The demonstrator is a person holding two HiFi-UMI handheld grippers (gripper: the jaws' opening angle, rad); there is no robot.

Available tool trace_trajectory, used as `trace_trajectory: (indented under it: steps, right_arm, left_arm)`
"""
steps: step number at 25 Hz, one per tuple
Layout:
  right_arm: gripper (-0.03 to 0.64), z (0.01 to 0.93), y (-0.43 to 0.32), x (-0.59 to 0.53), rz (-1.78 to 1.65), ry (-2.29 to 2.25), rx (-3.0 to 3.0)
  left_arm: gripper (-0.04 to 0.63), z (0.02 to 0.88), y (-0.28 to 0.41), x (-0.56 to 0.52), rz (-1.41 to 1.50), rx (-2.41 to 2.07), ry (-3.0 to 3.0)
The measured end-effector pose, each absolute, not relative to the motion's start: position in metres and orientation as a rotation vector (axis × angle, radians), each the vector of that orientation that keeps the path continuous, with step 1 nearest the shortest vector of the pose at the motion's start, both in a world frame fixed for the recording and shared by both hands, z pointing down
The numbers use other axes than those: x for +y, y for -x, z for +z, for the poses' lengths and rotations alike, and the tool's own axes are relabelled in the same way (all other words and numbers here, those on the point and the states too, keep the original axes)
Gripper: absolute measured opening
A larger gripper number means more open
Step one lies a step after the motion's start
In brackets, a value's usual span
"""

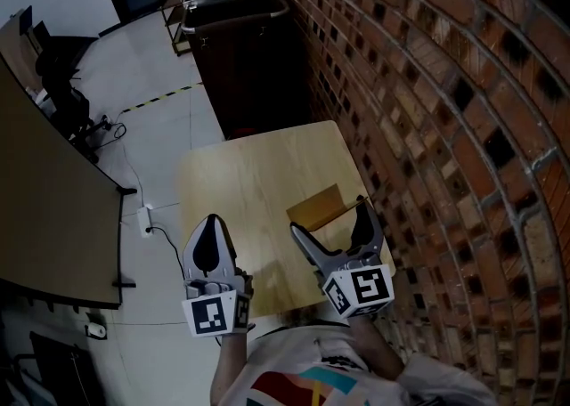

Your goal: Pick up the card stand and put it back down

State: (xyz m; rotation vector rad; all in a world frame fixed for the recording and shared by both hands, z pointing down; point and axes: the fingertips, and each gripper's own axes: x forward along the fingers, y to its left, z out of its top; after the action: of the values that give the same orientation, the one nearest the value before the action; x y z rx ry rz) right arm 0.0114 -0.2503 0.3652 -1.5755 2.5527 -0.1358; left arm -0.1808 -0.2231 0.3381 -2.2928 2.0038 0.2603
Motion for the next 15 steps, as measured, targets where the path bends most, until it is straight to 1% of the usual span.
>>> trace_trajectory:
  steps: [6,15]
  right_arm:
    - [0.571,0.386,-0.012,-0.272,-0.182,1.604,2.568]
    - [0.571,0.468,-0.004,-0.392,-0.251,1.826,2.643]
  left_arm:
    - [0.005,0.341,0.185,-0.225,0.269,2.041,2.27]
    - [0.005,0.367,0.196,-0.235,0.218,2.099,2.303]
